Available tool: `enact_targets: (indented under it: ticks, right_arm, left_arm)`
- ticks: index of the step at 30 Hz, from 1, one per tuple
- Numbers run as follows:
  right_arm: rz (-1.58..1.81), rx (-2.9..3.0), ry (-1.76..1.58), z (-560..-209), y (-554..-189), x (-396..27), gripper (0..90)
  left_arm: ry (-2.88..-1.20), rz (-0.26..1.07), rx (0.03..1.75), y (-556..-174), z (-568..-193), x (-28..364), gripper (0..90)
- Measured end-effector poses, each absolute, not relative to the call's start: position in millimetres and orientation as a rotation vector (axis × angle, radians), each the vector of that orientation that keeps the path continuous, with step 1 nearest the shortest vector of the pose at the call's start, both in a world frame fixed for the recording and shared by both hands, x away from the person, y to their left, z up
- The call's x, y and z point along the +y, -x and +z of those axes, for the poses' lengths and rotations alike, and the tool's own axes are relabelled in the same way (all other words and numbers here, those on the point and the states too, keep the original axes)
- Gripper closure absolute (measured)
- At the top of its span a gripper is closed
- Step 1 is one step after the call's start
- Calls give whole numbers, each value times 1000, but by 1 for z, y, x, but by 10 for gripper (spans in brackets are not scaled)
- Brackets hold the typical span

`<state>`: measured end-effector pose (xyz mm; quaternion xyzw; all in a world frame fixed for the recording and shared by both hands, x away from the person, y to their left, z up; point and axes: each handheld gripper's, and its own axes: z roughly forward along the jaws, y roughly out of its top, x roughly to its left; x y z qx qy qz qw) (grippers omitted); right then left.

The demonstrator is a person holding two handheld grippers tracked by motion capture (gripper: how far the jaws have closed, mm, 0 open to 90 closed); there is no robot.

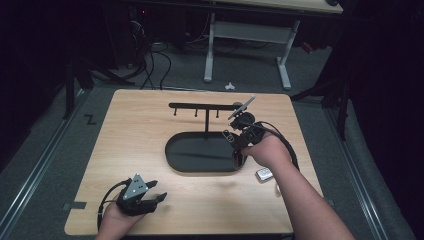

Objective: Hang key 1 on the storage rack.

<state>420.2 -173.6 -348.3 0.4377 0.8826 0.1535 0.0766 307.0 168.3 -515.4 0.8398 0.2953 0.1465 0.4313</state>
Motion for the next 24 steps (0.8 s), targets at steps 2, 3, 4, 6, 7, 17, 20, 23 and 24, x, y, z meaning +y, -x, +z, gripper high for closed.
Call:
enact_targets:
  ticks: [2,3,4,6,7,17,20,23,24]
  right_arm:
    - [465,2641,-1321,-347,-422,-173,805]
    - [472,2637,-1315,-346,-423,-173,805]
    - [470,2636,-1316,-346,-425,-172,805]
    - [473,2625,-1329,-344,-427,-172,805]
    - [483,2623,-1325,-344,-428,-172,805]
    - [480,2607,-1311,-335,-440,-164,805]
    - [493,2606,-1302,-333,-443,-161,805]
    - [498,2598,-1303,-332,-447,-158,805]
    - [496,2596,-1303,-332,-448,-157,804]
  left_arm:
    - [-2095,362,735,-307,-515,168,442]
    - [-2094,363,736,-307,-515,168,443]
    - [-2097,361,735,-307,-515,168,443]
    - [-2100,362,732,-306,-515,168,443]
    - [-2099,364,731,-306,-516,168,444]
    - [-2081,393,749,-303,-514,175,445]
    - [-2076,395,759,-301,-514,178,445]
    - [-2076,402,766,-299,-514,180,445]
    - [-2074,404,768,-298,-513,181,445]
